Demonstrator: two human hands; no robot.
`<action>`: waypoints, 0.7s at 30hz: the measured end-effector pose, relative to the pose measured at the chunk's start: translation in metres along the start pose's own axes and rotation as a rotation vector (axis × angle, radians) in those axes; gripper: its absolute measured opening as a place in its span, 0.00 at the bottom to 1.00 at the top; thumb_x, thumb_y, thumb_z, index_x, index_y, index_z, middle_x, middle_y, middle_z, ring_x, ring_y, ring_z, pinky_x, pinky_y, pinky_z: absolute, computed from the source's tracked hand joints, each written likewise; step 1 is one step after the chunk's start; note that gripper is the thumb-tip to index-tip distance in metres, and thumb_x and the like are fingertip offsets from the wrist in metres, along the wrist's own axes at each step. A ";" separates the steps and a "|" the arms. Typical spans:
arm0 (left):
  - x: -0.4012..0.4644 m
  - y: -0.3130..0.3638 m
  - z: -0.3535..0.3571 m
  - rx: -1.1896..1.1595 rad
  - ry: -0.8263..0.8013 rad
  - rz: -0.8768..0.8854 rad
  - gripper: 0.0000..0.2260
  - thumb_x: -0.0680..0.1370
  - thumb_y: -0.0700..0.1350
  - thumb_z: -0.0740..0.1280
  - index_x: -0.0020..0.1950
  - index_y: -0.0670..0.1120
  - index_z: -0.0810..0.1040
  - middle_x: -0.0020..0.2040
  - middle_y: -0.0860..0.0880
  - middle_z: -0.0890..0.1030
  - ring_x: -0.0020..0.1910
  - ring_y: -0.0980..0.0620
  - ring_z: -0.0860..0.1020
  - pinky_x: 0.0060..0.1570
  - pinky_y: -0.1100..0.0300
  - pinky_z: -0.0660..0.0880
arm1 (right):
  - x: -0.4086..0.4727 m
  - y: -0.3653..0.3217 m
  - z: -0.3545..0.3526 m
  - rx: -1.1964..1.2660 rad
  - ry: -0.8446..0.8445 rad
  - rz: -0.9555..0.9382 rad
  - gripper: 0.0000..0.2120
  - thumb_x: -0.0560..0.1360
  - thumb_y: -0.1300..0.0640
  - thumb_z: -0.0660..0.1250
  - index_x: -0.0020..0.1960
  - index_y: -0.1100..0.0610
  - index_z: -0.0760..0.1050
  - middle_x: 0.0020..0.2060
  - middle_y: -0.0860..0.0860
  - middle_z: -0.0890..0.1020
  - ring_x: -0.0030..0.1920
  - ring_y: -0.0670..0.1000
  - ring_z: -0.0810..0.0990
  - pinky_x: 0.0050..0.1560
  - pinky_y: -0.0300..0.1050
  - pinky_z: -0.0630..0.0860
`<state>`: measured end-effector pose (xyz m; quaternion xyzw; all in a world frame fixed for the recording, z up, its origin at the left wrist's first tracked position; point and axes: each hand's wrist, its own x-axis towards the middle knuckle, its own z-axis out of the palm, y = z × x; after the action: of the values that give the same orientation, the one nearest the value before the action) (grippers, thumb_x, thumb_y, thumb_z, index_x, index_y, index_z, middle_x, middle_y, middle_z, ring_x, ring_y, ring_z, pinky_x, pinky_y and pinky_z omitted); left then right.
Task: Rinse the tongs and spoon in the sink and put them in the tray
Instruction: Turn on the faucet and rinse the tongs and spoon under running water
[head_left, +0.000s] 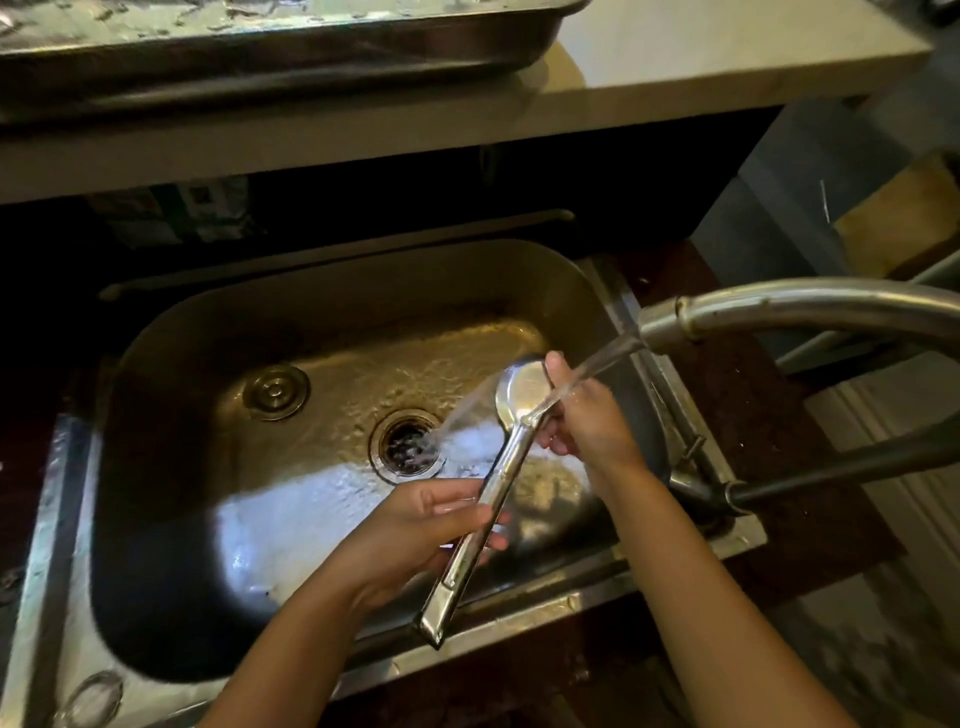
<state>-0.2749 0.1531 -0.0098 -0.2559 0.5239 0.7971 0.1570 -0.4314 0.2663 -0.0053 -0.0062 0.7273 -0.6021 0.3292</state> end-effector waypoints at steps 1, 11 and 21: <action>0.000 0.000 -0.002 0.010 -0.007 -0.012 0.08 0.74 0.38 0.66 0.50 0.46 0.81 0.43 0.47 0.86 0.40 0.52 0.84 0.36 0.64 0.79 | -0.004 0.002 0.000 0.056 -0.055 0.037 0.12 0.78 0.53 0.60 0.37 0.55 0.72 0.22 0.47 0.76 0.20 0.43 0.71 0.19 0.33 0.62; 0.068 0.044 0.012 0.157 0.010 0.080 0.07 0.73 0.44 0.68 0.48 0.42 0.80 0.41 0.49 0.86 0.41 0.53 0.84 0.49 0.54 0.78 | -0.002 0.005 0.003 0.170 0.119 -0.159 0.06 0.74 0.62 0.67 0.50 0.62 0.77 0.36 0.51 0.84 0.39 0.50 0.82 0.42 0.46 0.80; 0.048 0.006 -0.020 0.223 -0.225 -0.052 0.16 0.68 0.50 0.70 0.50 0.42 0.82 0.50 0.43 0.85 0.46 0.45 0.81 0.48 0.58 0.78 | 0.014 -0.003 -0.018 0.156 0.205 -0.231 0.03 0.72 0.60 0.69 0.41 0.54 0.76 0.26 0.42 0.83 0.33 0.39 0.80 0.38 0.36 0.77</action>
<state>-0.3124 0.1314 -0.0387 -0.1592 0.5816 0.7533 0.2628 -0.4527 0.2758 -0.0087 -0.0028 0.7025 -0.6882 0.1812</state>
